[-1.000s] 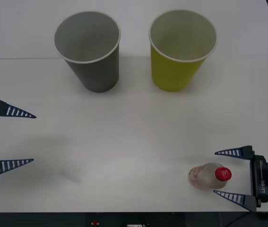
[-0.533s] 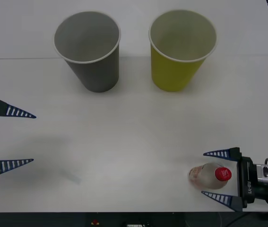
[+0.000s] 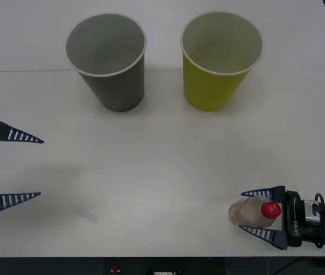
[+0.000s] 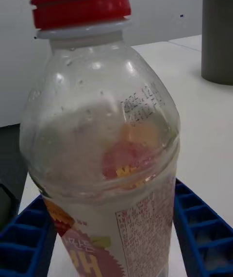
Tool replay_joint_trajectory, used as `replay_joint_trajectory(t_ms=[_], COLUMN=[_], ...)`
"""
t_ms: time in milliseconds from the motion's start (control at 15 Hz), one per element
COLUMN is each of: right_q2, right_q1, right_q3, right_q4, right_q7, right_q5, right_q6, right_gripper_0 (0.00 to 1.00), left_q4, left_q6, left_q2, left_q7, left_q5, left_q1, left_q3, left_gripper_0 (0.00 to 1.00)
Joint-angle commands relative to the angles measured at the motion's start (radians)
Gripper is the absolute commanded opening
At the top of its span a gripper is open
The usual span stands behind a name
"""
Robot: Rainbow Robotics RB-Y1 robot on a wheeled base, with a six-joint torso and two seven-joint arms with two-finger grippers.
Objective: Put the can into the green bin and the plastic bottle into the gray bin
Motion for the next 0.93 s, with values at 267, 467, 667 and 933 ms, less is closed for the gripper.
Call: replay_joint_trajectory(t_ms=[267,467,667,933], right_q2=[0.0,-0.002,-0.017,-0.039], right_q1=[0.0,0.0,0.009,0.06], right_q3=[0.0,-0.011,-0.042,-0.212], right_q4=[-0.004,-0.011,-0.041,-0.162], right_q7=[-0.011,-0.02,-0.052,-0.225], right_q5=[0.0,-0.005,-0.005,0.139], right_q6=[-0.001,-0.006,-0.008,-0.004], right_gripper_0=[0.0,0.0,0.0,0.0], left_q4=[0.0,0.0,0.0,0.0], left_q6=[0.0,0.0,0.0,0.0], left_q2=[0.0,0.0,0.0,0.0], left_q7=[0.0,0.0,0.0,0.0], left_q5=[0.0,0.0,0.0,0.0], left_q1=[0.0,0.0,0.0,0.0], left_q3=[0.0,0.0,0.0,0.0], left_gripper_0=[1.0,1.0,1.0,1.0])
